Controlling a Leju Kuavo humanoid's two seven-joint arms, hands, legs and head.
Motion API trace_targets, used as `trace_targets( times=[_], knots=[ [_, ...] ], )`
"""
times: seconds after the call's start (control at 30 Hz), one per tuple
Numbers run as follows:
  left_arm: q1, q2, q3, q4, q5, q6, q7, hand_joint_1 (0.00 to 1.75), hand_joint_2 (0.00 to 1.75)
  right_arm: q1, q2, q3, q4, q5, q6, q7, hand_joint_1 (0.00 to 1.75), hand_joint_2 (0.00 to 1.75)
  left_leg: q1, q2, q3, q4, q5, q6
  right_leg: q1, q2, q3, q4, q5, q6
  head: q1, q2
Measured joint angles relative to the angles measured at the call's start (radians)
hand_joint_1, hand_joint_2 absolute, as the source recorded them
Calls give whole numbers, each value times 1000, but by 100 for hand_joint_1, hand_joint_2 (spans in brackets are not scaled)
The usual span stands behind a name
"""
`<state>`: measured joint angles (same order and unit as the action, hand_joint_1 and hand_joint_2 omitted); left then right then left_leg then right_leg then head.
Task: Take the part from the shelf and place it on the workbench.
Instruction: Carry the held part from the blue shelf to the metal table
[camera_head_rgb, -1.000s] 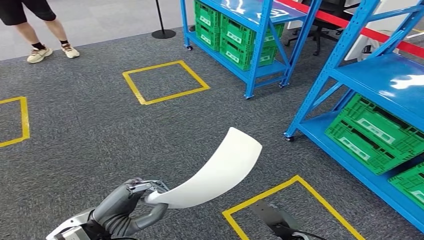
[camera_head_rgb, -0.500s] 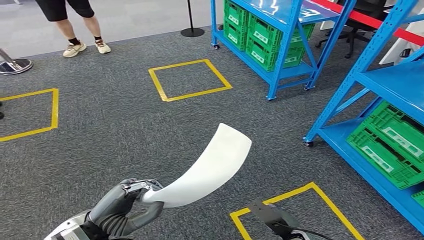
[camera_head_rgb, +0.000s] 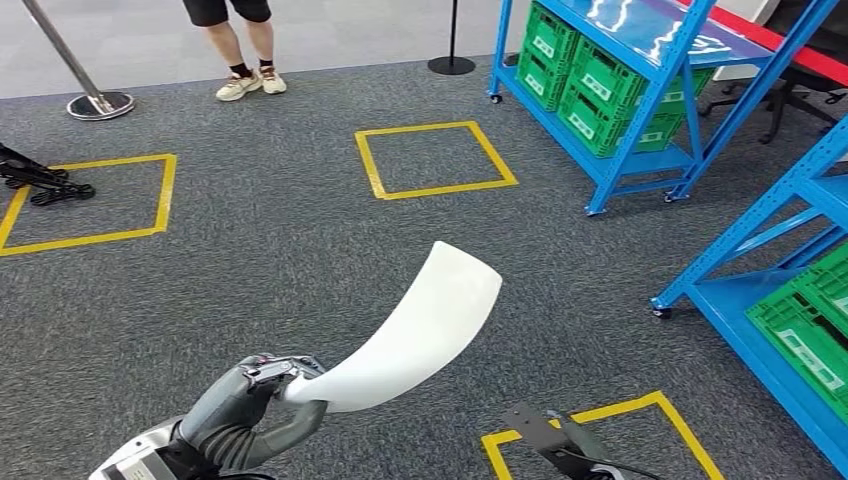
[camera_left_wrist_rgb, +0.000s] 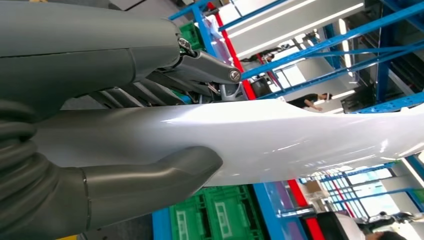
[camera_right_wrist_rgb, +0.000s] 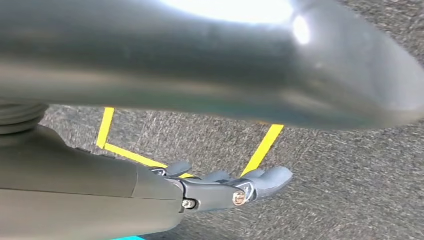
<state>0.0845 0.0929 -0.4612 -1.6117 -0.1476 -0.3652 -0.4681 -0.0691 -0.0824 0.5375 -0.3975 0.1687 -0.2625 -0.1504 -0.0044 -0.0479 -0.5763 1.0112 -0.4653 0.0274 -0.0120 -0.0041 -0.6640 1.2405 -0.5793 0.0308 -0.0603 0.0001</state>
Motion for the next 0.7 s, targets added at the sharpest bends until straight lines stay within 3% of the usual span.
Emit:
trace_targets(
  times=[0.07, 0.13, 0.2, 0.27, 0.33, 0.4, 0.43, 0.47, 0.5, 0.6, 0.67, 0.7],
  knots=[
    [0, -2, 0, 1, 0, 0, -3, 175, 175, 0, -4, 0, -4, 4, 0, 5, 0, 0, 0, -18, -2, 8, -4, -8, -2, 23, 58, -137, 67, 0, 0, 0],
    [1, -4, 0, 1, 0, 0, -5, 175, 175, 0, -5, 0, -9, 7, 0, 6, 0, 0, -1, -31, -7, 12, -6, -19, -2, 40, 86, -203, 86, -6, 0, 0],
    [2, -4, 0, 1, 1, 0, -5, 175, 175, -1, -5, 0, -15, 11, 2, 7, 0, 0, -1, -40, -9, 9, -5, -31, 0, 32, 86, -206, 86, -20, 0, 0],
    [3, -3, 0, 0, 1, 0, -5, 175, 175, -4, -5, 0, -21, 14, 7, 7, 0, 0, 0, -21, -15, 25, -17, -41, 0, 21, 88, -210, 90, -34, 0, 0],
    [1, -4, 0, 0, 0, -1, -5, 175, 175, -4, -5, 0, -26, 16, 13, 7, 0, 0, 0, 17, -52, 111, -68, -49, 0, 6, 90, -213, 90, -43, -1, 0],
    [0, -4, 0, 1, -1, -4, -5, 175, 175, -3, -5, 0, -28, 16, 17, 8, 0, 0, 1, 35, -116, 245, -130, -54, 4, -13, 90, -213, 88, -48, -1, 0],
    [1, -4, 0, 2, -2, -6, -5, 175, 175, -2, -5, 0, -28, 16, 17, 8, 0, 0, 2, 36, -136, 287, -142, -54, 5, -22, 90, -213, 88, -49, -1, 0],
    [1, -4, 0, 3, -3, -8, -5, 175, 175, -3, -5, 0, -28, 16, 17, 7, 0, 0, 2, 38, -139, 293, -134, -53, 6, -31, 90, -212, 87, -49, -2, 0],
    [0, -4, 0, 4, -4, -9, -5, 175, 175, -3, -4, 0, -28, 16, 17, 6, 0, 0, 1, 40, -120, 258, -107, -50, 7, -39, 92, -212, 86, -49, -2, 0],
    [-4, -5, 0, 4, -7, -14, -5, 175, 175, -5, -1, 0, -28, 16, 17, 5, 0, 0, -8, 81, -17, 56, -25, -34, 11, -60, 98, -211, 81, -43, -1, 0],
    [-7, -6, 0, 4, -10, -18, -5, 175, 175, -5, 0, 0, -28, 16, 17, 4, 0, 0, -15, 92, 2, 9, -17, -23, 12, -71, 100, -211, 79, -34, -1, 0],
    [-8, -6, 0, 4, -12, -20, -5, 175, 175, -5, 0, 0, -28, 16, 17, 4, 0, 0, -16, 83, 0, 7, -15, -18, 12, -78, 101, -213, 78, -28, -1, 0]
  ],
)
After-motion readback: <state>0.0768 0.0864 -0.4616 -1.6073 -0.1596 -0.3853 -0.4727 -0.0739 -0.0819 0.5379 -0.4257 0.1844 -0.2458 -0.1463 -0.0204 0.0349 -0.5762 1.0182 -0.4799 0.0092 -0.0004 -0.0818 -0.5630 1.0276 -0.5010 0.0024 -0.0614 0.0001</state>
